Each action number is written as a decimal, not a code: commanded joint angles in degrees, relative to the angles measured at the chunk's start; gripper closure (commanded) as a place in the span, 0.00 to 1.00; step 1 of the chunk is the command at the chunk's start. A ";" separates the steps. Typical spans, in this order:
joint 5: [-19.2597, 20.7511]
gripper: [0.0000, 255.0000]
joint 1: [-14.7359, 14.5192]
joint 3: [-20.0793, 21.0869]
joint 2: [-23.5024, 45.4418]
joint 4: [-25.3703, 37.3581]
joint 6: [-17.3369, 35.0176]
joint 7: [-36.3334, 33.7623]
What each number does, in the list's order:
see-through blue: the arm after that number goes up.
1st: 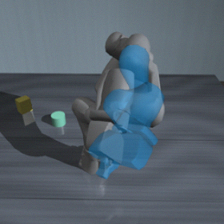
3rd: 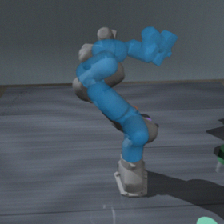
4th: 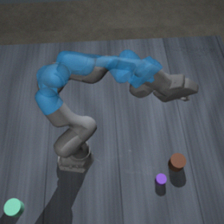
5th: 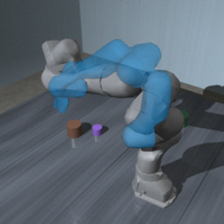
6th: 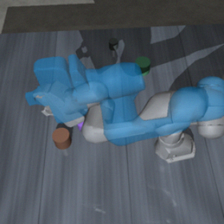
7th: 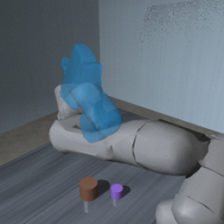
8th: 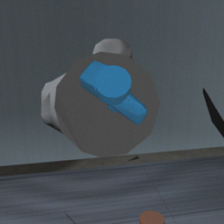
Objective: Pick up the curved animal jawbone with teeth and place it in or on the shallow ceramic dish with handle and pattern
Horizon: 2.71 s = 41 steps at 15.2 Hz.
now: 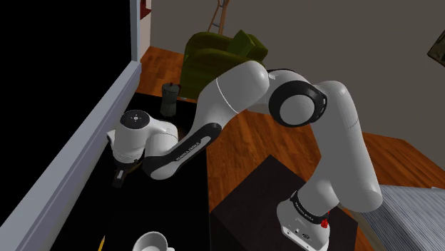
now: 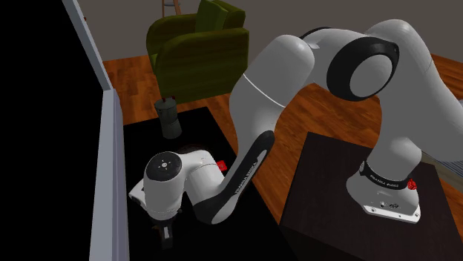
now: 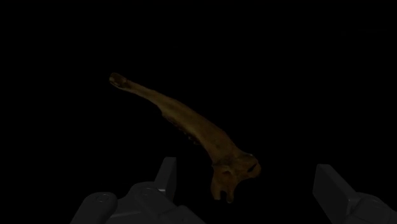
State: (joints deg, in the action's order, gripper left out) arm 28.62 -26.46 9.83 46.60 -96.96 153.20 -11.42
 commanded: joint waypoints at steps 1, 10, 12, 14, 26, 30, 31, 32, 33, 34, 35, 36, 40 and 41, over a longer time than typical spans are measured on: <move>0.00 1.00 0.00 0.00 0.01 0.01 0.00 0.00; 0.00 1.00 0.00 0.00 0.01 0.01 0.00 0.00; -0.34 1.00 0.32 0.45 -1.26 -0.52 -0.77 0.36; -0.71 1.00 0.64 0.90 -2.49 -0.97 -1.58 0.74; -3.31 1.00 2.50 3.58 -9.38 -2.65 -6.87 3.25; -4.28 1.00 3.06 4.42 -11.47 -2.80 -8.80 4.14; -4.53 1.00 3.19 4.62 -11.98 -2.80 -9.29 4.37; -4.78 1.00 3.32 4.82 -12.47 -2.80 -9.79 4.59; -4.97 1.00 3.41 4.96 -12.83 -2.78 -10.16 4.76; -5.19 1.00 4.61 4.97 -13.51 -4.05 -9.39 5.83; -5.43 1.00 5.82 4.98 -14.14 -5.25 -8.66 6.94; -5.69 1.00 7.03 4.99 -14.73 -6.37 -7.96 8.09; -6.86 1.00 11.91 5.07 -16.66 -10.12 -5.49 13.03; -7.20 1.00 13.14 5.09 -17.04 -10.89 -4.95 14.35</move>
State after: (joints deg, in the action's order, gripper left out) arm 21.59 -14.52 15.01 29.61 -107.01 147.30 1.64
